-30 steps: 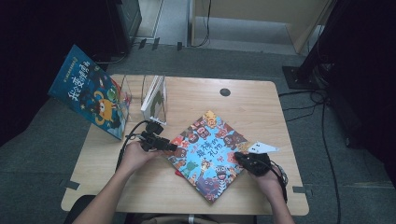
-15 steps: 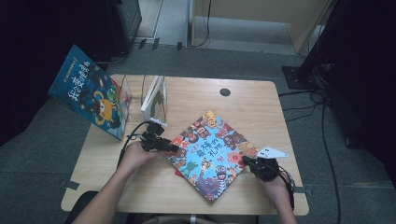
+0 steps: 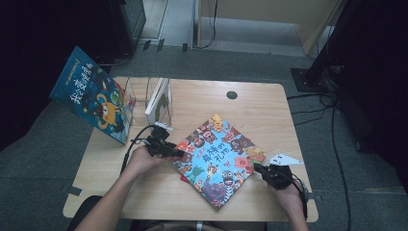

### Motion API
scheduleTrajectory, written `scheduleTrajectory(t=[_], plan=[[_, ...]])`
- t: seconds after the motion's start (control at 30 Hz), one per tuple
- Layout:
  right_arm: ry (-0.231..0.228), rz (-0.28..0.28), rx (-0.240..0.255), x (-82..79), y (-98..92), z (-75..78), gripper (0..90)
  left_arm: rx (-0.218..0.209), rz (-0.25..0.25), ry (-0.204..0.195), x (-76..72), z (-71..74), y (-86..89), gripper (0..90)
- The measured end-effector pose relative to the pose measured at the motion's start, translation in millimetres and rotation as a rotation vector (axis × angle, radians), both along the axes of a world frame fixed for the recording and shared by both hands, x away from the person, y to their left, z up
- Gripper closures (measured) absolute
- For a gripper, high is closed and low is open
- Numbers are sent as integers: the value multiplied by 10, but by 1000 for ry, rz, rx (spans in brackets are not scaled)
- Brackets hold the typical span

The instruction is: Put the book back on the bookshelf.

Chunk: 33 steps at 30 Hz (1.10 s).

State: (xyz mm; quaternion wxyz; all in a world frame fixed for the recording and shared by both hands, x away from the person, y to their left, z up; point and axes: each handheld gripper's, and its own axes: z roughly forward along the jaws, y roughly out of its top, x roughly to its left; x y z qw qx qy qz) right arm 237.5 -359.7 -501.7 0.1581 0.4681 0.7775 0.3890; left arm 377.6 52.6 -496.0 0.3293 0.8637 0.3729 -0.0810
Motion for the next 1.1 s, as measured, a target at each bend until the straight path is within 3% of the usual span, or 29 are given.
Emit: scheduleTrajectory(t=[0.1,0.27,0.4,1.1], plan=[[23,4,-23,-8,-17,-24,900,10,-11,-21,-14,3,-38,351],[30,5,-14,-5,-24,-25,900,23,-20,-1,13,19,-87,298],[28,7,-10,1,-34,-27,900,5,-3,50,69,24,-96,310],[13,0,14,99,-36,-47,900,32,2,64,66,44,-111,344]])
